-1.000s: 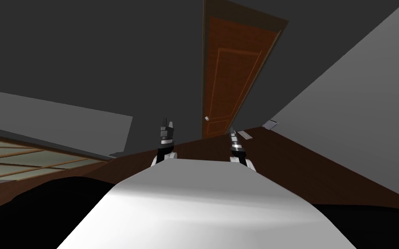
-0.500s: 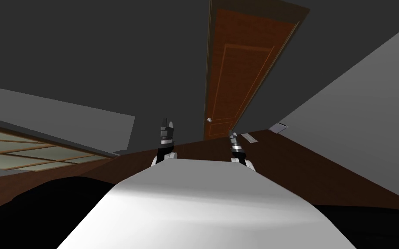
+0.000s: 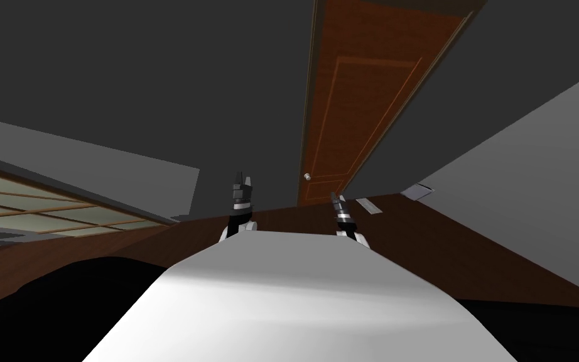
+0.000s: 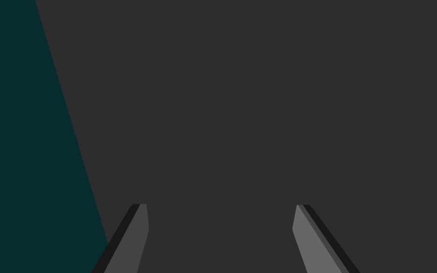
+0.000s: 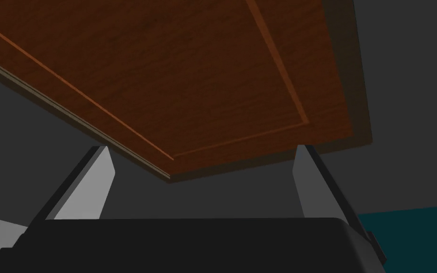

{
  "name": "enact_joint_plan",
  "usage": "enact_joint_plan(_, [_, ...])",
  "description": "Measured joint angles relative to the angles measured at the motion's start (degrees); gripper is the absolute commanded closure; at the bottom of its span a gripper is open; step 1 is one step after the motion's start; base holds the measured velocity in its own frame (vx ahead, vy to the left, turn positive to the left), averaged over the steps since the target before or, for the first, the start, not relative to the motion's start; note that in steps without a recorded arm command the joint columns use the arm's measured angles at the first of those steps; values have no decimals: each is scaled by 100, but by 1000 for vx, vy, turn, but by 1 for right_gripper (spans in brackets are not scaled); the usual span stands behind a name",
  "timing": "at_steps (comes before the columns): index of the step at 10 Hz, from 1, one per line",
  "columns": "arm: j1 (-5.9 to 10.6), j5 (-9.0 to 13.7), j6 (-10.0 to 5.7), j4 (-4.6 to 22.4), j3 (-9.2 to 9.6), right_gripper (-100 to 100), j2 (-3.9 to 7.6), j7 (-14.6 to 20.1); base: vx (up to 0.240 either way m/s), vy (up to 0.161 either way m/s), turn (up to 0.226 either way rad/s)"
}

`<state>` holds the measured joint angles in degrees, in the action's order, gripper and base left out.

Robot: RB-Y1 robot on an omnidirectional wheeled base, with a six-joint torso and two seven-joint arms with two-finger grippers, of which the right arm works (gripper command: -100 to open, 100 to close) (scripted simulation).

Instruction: Pull the door open

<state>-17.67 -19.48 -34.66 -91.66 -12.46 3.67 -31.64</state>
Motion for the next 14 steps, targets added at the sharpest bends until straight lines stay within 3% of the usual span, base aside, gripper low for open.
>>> enact_joint_plan(6, [262,-431,-372,934,-410,-100,45,-703,102,-8,102])
enact_joint_plan(14, [595,-985,-870,2137,-903,-100,-68,-1643,96,-15,91])
